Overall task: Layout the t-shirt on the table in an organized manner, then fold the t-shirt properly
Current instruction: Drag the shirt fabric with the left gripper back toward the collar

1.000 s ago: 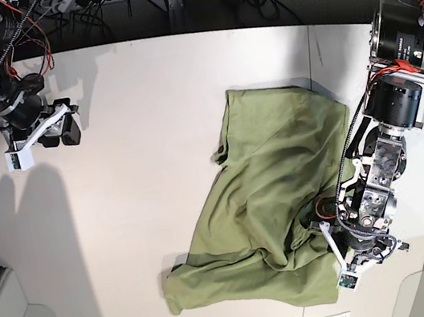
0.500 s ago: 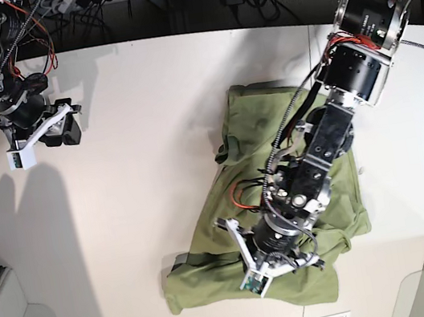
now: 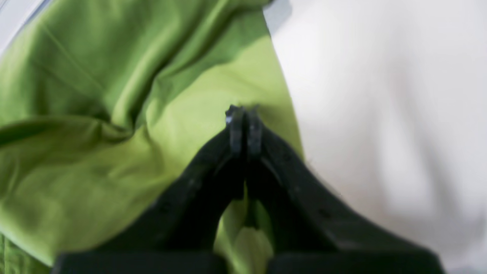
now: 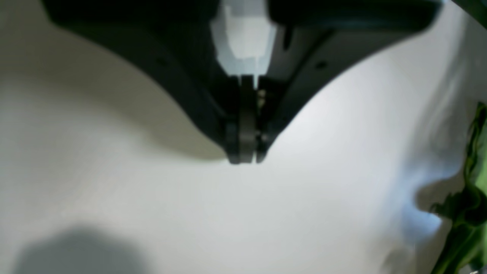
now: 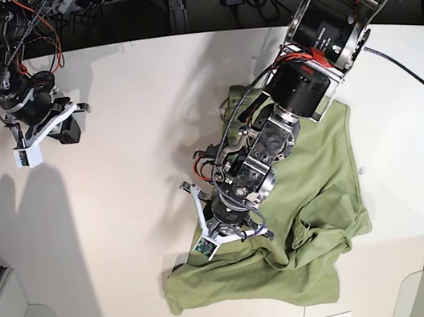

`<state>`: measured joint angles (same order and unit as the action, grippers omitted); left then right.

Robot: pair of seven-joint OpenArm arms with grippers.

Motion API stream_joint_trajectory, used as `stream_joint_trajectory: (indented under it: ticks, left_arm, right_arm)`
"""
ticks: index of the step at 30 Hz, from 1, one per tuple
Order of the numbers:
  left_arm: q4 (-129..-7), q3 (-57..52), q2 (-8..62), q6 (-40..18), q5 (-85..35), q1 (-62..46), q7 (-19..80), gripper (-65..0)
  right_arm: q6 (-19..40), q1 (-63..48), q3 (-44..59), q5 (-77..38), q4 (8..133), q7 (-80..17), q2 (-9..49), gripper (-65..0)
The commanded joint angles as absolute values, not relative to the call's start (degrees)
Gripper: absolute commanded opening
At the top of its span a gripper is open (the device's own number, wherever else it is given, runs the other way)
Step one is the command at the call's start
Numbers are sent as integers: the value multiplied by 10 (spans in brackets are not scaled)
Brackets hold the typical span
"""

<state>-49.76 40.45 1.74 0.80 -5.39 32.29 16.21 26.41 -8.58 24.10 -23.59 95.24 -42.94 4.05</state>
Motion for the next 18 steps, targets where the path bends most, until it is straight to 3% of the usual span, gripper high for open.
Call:
stream_joint_trajectory:
  ticks: [1, 4, 8, 14, 18]
  left_arm:
    - [-505, 402, 15, 12, -43, 345, 150, -650]
    - [-505, 402, 16, 3, -27, 341, 177, -650]
    - [-505, 402, 16, -56, -25, 327, 189, -650]
    - [-505, 402, 16, -63, -21, 300, 194, -650]
    - [-515, 428, 18, -120, -21, 281, 200, -650]
  right_arm:
    - [274, -81, 243, -245, 963, -421, 43, -650]
    - [275, -81, 243, -244, 963, -422, 41, -650]
    - [275, -81, 243, -255, 963, -422, 39, -650]
    - [275, -81, 243, -255, 963, -425, 40, -650]
    - [275, -81, 243, -255, 967, -425, 40, -650]
